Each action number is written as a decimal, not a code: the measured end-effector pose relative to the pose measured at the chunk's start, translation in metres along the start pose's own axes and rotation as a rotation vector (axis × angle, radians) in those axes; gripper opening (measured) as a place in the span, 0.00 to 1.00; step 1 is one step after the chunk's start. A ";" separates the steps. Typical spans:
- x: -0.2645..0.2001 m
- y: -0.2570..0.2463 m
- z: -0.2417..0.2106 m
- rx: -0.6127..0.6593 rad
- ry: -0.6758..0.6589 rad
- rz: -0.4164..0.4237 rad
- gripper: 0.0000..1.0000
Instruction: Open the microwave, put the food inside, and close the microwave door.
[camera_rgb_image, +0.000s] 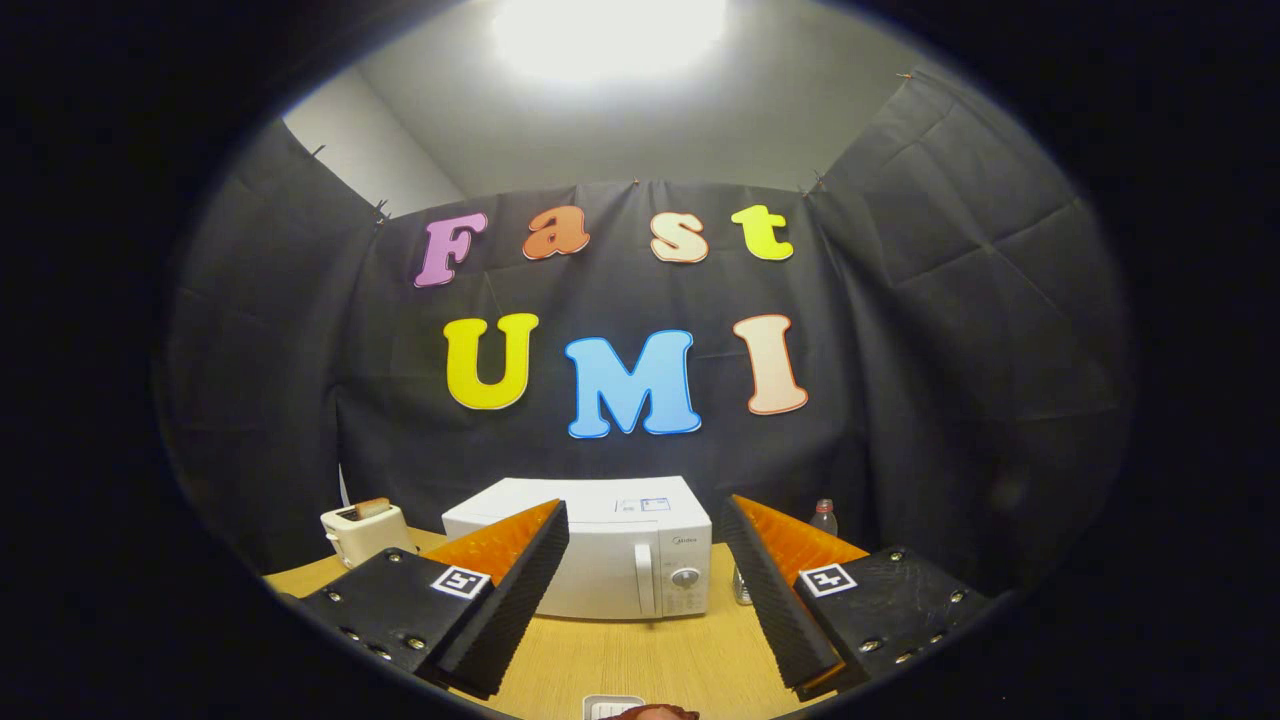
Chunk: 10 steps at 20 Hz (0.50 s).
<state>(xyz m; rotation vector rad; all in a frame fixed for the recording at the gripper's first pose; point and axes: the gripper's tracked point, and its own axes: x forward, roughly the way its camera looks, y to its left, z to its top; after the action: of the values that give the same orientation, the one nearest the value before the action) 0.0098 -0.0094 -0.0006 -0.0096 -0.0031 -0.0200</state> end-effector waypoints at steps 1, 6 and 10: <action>0.003 -0.001 -0.002 0.003 0.004 -0.001 0.97; 0.016 -0.003 -0.006 0.013 0.014 0.001 0.97; 0.035 -0.004 -0.012 0.015 0.022 0.002 0.97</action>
<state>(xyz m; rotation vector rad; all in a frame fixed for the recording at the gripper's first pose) 0.0444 -0.0138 -0.0129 0.0052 0.0185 -0.0179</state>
